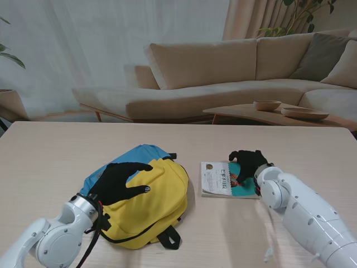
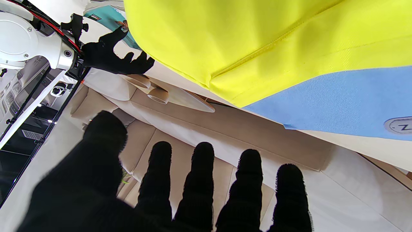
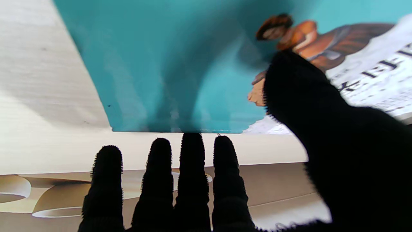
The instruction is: Pack books into the school bag then zip close the school bag
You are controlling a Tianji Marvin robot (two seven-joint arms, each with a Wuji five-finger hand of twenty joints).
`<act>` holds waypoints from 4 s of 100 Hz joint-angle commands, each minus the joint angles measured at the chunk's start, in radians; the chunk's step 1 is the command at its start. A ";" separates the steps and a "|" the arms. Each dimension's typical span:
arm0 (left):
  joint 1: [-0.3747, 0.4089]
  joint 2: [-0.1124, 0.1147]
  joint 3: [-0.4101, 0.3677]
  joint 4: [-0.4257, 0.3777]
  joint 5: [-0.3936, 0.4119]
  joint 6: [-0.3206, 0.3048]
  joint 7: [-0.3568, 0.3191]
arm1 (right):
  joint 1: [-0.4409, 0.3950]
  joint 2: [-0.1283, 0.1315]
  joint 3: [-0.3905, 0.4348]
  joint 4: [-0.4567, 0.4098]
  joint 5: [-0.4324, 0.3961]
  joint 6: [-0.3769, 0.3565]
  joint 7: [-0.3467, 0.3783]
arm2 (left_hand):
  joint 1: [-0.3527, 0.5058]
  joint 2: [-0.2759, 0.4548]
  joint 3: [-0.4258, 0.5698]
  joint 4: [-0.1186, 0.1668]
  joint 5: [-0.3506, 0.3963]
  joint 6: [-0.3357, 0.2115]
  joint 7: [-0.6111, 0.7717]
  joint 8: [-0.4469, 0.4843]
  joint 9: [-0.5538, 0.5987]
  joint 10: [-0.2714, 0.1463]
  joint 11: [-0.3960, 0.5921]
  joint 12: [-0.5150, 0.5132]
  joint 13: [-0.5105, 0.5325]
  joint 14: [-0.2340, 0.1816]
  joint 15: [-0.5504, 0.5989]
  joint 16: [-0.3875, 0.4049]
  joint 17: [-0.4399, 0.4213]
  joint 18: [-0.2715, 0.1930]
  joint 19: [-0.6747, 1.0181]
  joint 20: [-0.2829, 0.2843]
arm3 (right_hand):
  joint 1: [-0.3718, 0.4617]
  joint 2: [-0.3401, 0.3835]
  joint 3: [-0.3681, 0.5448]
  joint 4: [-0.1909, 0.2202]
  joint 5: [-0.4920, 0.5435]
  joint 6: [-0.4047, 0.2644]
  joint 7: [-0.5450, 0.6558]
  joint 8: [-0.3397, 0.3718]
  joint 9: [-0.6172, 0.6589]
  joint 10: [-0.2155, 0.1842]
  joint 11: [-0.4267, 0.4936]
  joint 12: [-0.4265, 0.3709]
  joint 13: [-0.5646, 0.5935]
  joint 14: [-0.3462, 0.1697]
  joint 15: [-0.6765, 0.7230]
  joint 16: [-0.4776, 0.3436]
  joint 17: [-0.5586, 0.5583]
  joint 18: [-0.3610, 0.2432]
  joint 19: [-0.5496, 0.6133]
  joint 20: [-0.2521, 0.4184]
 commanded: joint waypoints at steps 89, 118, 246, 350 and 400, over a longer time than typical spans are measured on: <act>0.014 -0.002 -0.006 -0.017 0.011 0.000 -0.025 | -0.134 -0.004 0.126 -0.109 -0.053 -0.045 0.054 | -0.017 -0.020 0.035 0.031 -0.013 0.019 0.006 0.015 -0.031 -0.022 0.029 0.031 -0.008 -0.018 -0.015 -0.010 -0.011 -0.022 -0.044 0.018 | 0.036 0.085 0.003 0.064 -0.028 0.012 -0.050 -0.045 -0.015 0.045 -0.155 -0.085 -0.007 0.021 -0.017 -0.003 -0.011 0.005 -0.005 0.010; 0.021 -0.002 -0.011 -0.021 0.012 -0.006 -0.025 | -0.184 0.019 0.218 -0.202 -0.092 -0.080 0.198 | -0.017 -0.020 0.035 0.030 -0.020 0.022 0.004 0.014 -0.037 -0.023 0.029 0.031 -0.010 -0.017 -0.016 -0.010 -0.011 -0.022 -0.045 0.019 | -0.082 0.137 -0.083 0.038 -0.229 -0.028 -0.240 -0.120 -0.238 0.060 -0.453 -0.220 -0.171 0.020 -0.249 -0.128 -0.076 -0.027 -0.095 -0.046; 0.039 -0.003 -0.024 -0.031 0.027 -0.023 -0.011 | -0.122 0.025 0.050 -0.076 -0.128 -0.042 0.148 | -0.023 -0.028 0.044 0.029 -0.038 0.034 0.002 0.008 -0.047 -0.024 0.034 0.035 -0.015 -0.022 -0.015 -0.009 -0.012 -0.024 -0.047 0.020 | 0.127 0.011 0.057 0.063 -0.185 0.072 -0.218 -0.046 -0.070 -0.021 0.154 0.109 -0.036 0.008 0.104 0.055 -0.014 0.031 0.023 0.019; 0.045 0.000 -0.028 -0.037 0.057 -0.030 -0.019 | -0.127 0.002 -0.021 -0.102 -0.081 0.120 0.105 | -0.031 -0.044 0.051 0.026 -0.061 0.030 -0.001 0.008 -0.095 -0.029 0.037 0.046 -0.048 -0.033 -0.019 -0.003 -0.023 -0.037 -0.060 0.023 | 0.097 -0.021 0.066 0.054 -0.101 0.106 -0.157 -0.151 0.066 0.030 -0.079 -0.057 0.040 0.059 0.113 0.059 0.052 0.032 0.063 0.054; 0.047 0.001 -0.030 -0.042 0.070 -0.030 -0.024 | -0.107 -0.010 -0.062 -0.055 -0.043 0.125 0.053 | -0.035 -0.052 0.055 0.025 -0.086 0.035 -0.011 0.007 -0.146 -0.036 0.021 0.045 -0.069 -0.042 -0.018 0.003 -0.029 -0.047 -0.068 0.028 | 0.296 -0.013 0.140 0.071 -0.104 0.114 -0.046 -0.115 0.226 -0.257 0.387 0.671 0.155 -0.018 0.690 0.425 0.102 0.044 0.244 0.166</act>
